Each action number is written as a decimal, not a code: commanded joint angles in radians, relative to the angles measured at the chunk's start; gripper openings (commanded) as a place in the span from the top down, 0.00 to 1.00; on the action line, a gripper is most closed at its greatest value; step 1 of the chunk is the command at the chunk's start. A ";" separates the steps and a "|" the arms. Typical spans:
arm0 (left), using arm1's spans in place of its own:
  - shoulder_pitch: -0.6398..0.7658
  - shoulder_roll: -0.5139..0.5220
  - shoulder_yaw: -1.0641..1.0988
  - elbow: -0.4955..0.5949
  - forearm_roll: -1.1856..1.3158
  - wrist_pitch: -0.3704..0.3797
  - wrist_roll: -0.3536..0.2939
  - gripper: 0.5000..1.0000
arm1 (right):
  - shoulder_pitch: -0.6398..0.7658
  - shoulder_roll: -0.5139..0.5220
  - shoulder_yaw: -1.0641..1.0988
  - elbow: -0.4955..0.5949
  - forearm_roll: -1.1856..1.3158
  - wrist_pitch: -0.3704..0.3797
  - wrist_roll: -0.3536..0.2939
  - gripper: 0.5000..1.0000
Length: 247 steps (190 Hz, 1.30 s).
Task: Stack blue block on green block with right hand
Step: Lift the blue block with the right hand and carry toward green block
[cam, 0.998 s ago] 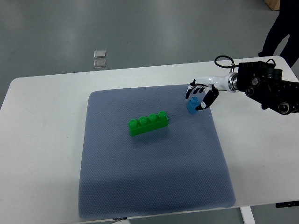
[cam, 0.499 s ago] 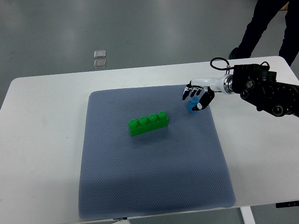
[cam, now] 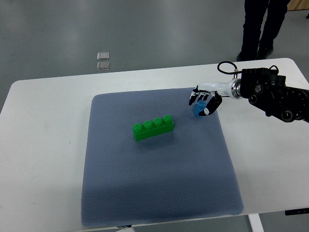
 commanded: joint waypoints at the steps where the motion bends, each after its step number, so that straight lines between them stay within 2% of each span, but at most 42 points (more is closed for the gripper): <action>1: -0.001 0.000 0.000 0.000 0.000 0.000 0.000 0.00 | -0.002 0.000 0.000 0.001 0.000 0.000 0.001 0.48; 12: -0.001 0.000 0.000 0.000 0.000 0.000 0.000 0.00 | -0.002 0.000 0.000 0.001 0.000 0.000 0.001 0.50; 21: 0.001 0.000 0.000 0.000 0.000 0.000 0.000 0.00 | -0.002 0.000 -0.001 0.001 -0.001 0.000 0.001 0.57; 39: 0.001 0.000 0.000 0.000 0.000 0.000 0.000 0.00 | -0.002 0.000 -0.001 0.001 -0.005 0.000 0.001 0.58; 40: 0.001 0.000 -0.001 0.000 0.000 0.000 0.000 0.00 | -0.003 0.000 0.000 0.001 -0.011 -0.001 0.003 0.63; 56: -0.001 0.000 -0.001 0.001 0.000 0.000 0.000 0.00 | -0.003 0.000 -0.001 0.000 -0.014 -0.001 0.003 0.63; 57: 0.001 0.000 -0.001 0.001 0.000 0.000 0.000 0.00 | -0.005 0.000 -0.001 0.001 -0.014 -0.001 0.003 0.66; 63: 0.001 0.000 -0.001 0.000 0.000 0.000 0.000 0.00 | -0.005 0.000 -0.001 0.001 -0.014 -0.001 0.006 0.69; 77: 0.001 0.000 -0.001 0.000 0.000 0.000 0.000 0.00 | -0.005 0.000 -0.001 0.001 -0.015 -0.001 0.009 0.70; 78: 0.001 0.000 -0.001 0.000 0.000 0.000 0.000 0.00 | -0.003 0.000 -0.001 0.001 -0.017 -0.003 0.014 0.73; 86: -0.001 0.000 -0.001 0.000 0.000 0.000 0.000 0.00 | -0.003 0.000 -0.001 0.001 -0.021 -0.001 0.015 0.76; 176: 0.001 0.000 0.000 0.000 0.000 0.000 0.000 0.00 | 0.026 -0.008 0.002 0.015 -0.018 0.000 0.018 0.78; 247: 0.001 0.000 0.000 0.000 0.000 0.000 0.000 0.00 | 0.115 -0.020 -0.006 0.067 -0.005 0.034 0.017 0.79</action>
